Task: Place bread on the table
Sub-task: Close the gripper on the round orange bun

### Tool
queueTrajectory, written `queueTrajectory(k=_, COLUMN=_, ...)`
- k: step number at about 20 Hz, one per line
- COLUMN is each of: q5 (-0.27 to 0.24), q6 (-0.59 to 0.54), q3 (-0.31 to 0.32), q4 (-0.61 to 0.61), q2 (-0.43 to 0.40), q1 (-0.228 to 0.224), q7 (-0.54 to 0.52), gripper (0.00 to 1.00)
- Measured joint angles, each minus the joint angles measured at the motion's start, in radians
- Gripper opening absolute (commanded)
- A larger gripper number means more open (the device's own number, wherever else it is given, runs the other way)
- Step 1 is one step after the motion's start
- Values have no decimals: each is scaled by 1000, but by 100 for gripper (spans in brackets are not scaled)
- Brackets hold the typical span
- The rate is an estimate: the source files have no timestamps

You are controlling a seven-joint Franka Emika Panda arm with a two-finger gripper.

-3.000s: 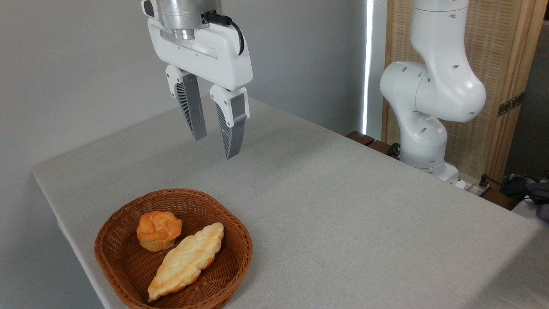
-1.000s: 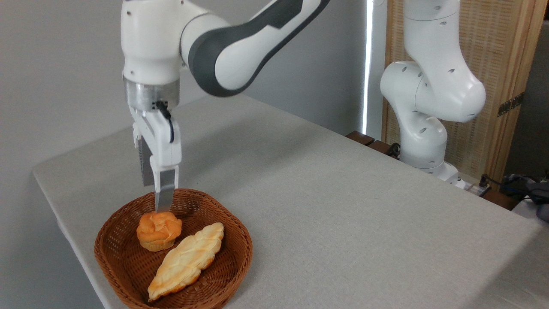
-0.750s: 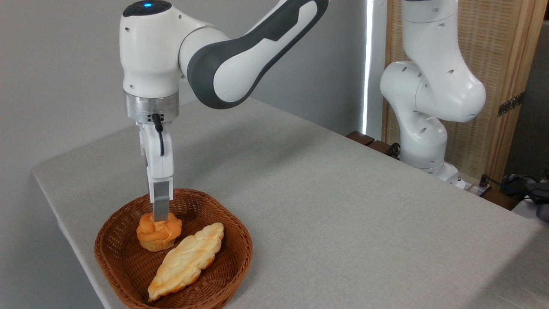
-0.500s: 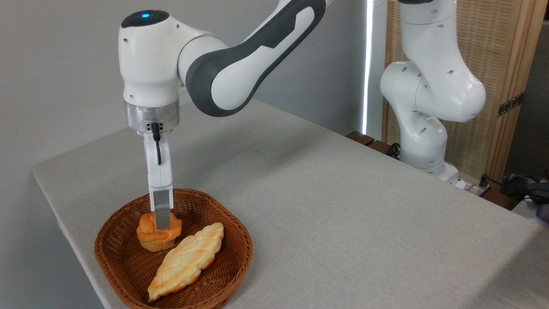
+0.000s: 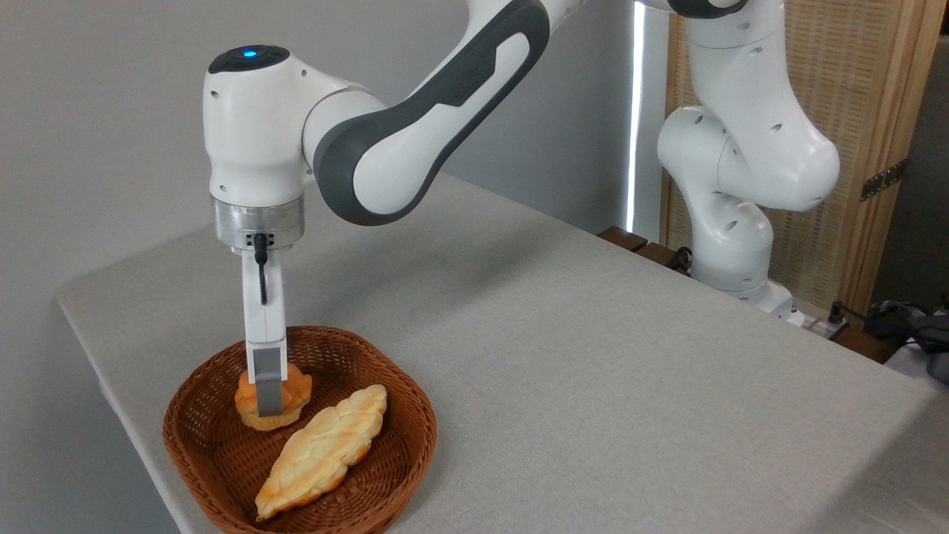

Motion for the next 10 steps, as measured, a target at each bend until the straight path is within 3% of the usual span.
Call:
queueTrajectory(k=2, q5=0, q6=0, q3=-2, q4=-2, q2=1, q1=-1, q7=0, gripper=61)
queueTrajectory(k=10, q5=0, q6=0, q3=-2, q4=-6, q2=1, q1=0, q7=0, gripper=61)
